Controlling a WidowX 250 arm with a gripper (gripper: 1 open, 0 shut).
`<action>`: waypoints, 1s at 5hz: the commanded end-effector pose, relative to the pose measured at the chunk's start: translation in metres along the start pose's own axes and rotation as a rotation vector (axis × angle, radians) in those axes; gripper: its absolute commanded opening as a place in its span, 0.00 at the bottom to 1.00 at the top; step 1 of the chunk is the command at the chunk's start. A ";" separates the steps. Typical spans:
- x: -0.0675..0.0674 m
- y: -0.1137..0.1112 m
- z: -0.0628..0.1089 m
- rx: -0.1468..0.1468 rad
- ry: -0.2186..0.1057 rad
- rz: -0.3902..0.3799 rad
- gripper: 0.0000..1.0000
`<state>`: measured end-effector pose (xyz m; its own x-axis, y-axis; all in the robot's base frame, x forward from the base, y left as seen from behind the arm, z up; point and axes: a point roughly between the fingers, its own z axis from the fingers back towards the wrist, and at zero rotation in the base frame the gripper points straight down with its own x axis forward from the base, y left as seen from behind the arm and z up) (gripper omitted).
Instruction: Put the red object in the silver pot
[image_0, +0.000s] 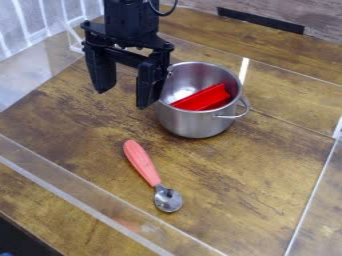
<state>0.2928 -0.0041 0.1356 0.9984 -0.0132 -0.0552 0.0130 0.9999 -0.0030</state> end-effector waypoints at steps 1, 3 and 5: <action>0.000 -0.008 -0.001 -0.004 0.000 -0.031 1.00; 0.017 -0.008 0.005 -0.011 -0.029 0.104 1.00; 0.004 -0.004 0.013 -0.022 -0.056 0.010 1.00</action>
<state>0.2960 -0.0133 0.1297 0.9978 -0.0131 -0.0648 0.0117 0.9997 -0.0227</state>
